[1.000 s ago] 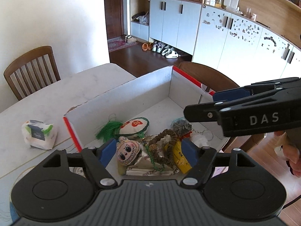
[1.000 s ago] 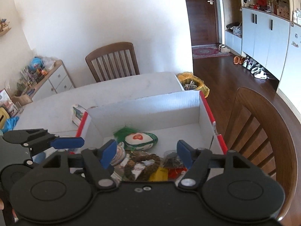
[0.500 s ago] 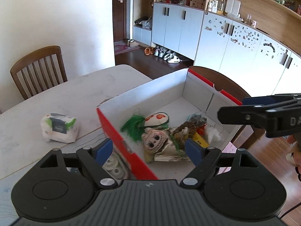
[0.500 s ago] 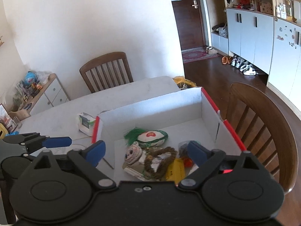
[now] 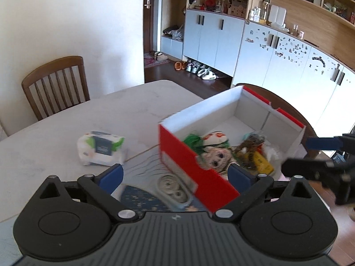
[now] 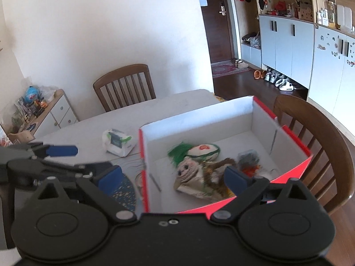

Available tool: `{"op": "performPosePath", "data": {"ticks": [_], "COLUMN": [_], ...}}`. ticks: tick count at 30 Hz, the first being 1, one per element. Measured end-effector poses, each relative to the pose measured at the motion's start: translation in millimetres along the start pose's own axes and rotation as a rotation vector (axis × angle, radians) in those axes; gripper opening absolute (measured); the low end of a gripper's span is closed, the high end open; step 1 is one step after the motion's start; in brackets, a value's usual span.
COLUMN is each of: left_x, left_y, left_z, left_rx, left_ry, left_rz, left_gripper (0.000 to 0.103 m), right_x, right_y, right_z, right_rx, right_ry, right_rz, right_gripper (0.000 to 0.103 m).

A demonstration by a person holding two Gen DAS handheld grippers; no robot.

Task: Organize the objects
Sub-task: 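Withdraw both open grippers from the shoebox toward the table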

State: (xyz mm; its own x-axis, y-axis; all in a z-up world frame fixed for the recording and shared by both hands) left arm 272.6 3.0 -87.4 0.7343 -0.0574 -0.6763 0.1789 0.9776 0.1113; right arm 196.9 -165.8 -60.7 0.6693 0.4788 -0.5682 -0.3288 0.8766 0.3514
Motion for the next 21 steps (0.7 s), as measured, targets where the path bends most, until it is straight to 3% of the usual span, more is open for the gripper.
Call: {"op": "performPosePath", "data": {"ticks": [11,21], "left_x": [24.4,61.2], "left_y": [77.5,109.8], "left_z": [-19.7,-21.6], "left_rx": [-0.027,-0.004], "left_ry": [0.041,0.050], "left_rz": [0.048,0.110], "left_gripper": [0.101,0.101], "right_x": [28.8,63.2], "right_y": [70.7,105.2], "right_z": [-38.1,-65.9], "right_rx": [-0.059,-0.075], "right_ry": [0.046,0.053], "right_rz": [0.009,-0.024], "right_gripper": [0.098,0.098]}}
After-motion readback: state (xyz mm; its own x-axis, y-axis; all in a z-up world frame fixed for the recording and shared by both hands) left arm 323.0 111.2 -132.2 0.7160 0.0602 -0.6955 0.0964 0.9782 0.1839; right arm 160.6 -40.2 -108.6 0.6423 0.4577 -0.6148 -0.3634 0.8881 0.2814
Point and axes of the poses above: each gripper's, at about its wrist camera, not at the fingertips, and x roughly the way its jaws point, y to its left, z to its top, the point moved 10 cm from there along x, roughly the way its jaws point, and after that the axes turned 12 degrees about z, right-handed, at the moved point
